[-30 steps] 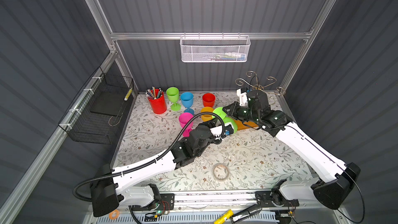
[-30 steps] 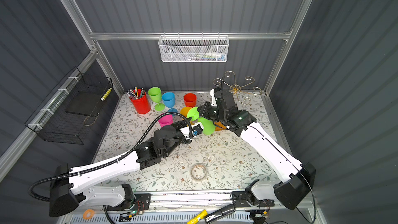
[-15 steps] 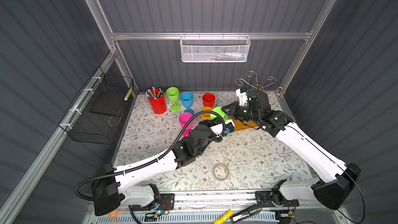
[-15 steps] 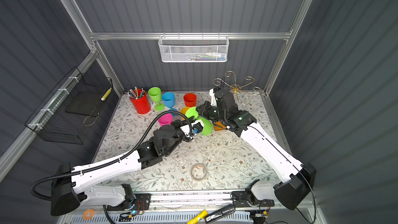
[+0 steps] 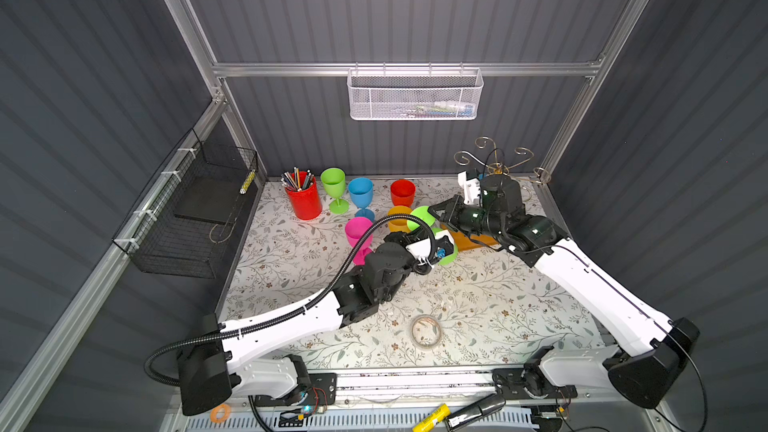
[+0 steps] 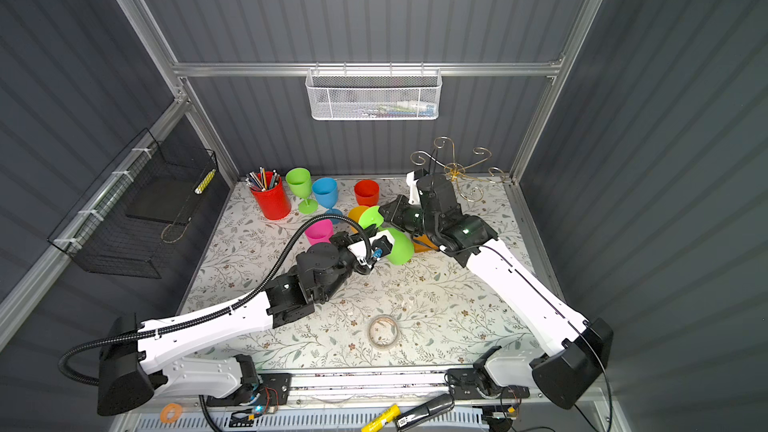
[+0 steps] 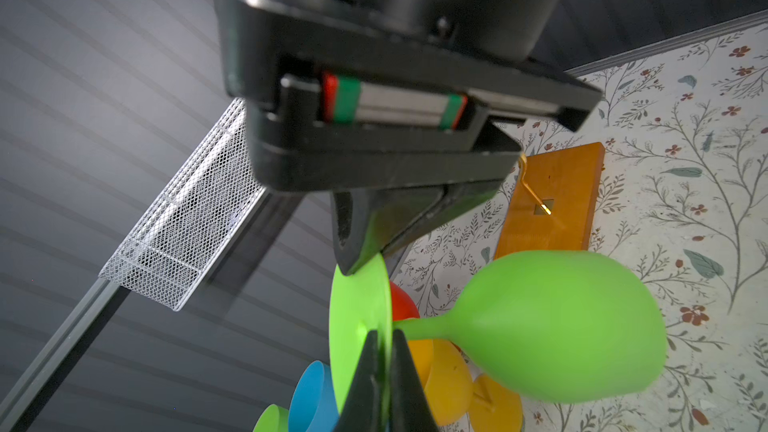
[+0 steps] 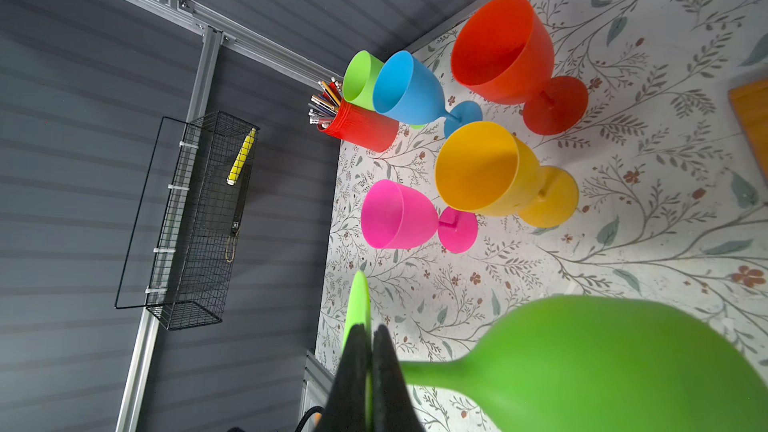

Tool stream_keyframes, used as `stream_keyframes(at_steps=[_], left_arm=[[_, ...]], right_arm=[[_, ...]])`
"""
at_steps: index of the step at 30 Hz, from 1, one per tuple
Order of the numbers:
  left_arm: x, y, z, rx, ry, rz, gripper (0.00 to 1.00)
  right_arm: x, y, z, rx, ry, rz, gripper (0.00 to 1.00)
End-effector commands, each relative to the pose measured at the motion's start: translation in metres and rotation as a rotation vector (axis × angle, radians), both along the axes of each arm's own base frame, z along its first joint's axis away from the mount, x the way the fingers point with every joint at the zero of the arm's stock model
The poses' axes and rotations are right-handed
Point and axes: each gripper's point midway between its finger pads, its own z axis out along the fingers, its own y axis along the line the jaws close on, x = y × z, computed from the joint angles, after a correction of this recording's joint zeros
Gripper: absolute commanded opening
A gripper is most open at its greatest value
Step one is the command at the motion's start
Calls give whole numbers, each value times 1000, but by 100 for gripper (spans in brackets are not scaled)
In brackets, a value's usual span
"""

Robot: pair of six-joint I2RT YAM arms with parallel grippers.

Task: Take the wine glass off the wine glass rack
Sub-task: 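Close the left gripper on the green glass foot beside the right gripper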

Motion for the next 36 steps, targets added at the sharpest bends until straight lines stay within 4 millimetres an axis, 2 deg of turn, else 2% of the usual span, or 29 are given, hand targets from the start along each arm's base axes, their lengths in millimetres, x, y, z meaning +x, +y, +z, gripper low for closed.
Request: stream_keyframes(at_steps=[1, 7, 14, 16, 20, 22, 23, 25, 28, 33, 36], left_arm=[[5, 9, 8, -83, 21, 54, 0], [5, 11, 7, -94, 37, 60, 0], [3, 15, 6, -128, 79, 65, 0], [1, 17, 7, -149, 120, 67, 0], [-5, 23, 5, -191, 226, 73, 0], [-10, 30, 5, -239, 279, 84, 0], [-11, 34, 4, -263, 306, 92, 0], [-15, 41, 2, -314, 388, 102, 0], [-15, 53, 0, -382, 501, 155, 0], [-8, 85, -8, -566, 708, 217, 0], [-3, 107, -2, -669, 759, 256, 0]], right_arm=[[-3, 0, 18, 39, -66, 18, 1], [-2, 1, 16, 40, -70, 15, 11], [0, -7, 23, 36, -119, -17, 36], [3, -21, 34, 11, -184, -68, 46], [6, -56, 54, -45, -277, -157, 56], [7, -75, 54, -81, -300, -197, 61], [-1, -83, 63, -76, -337, -203, 62], [-8, -97, 67, -97, -388, -218, 66], [-21, -109, 70, -134, -450, -216, 69], [-35, -103, 57, -157, -473, -137, 69], [-38, -95, 46, -176, -466, -102, 68]])
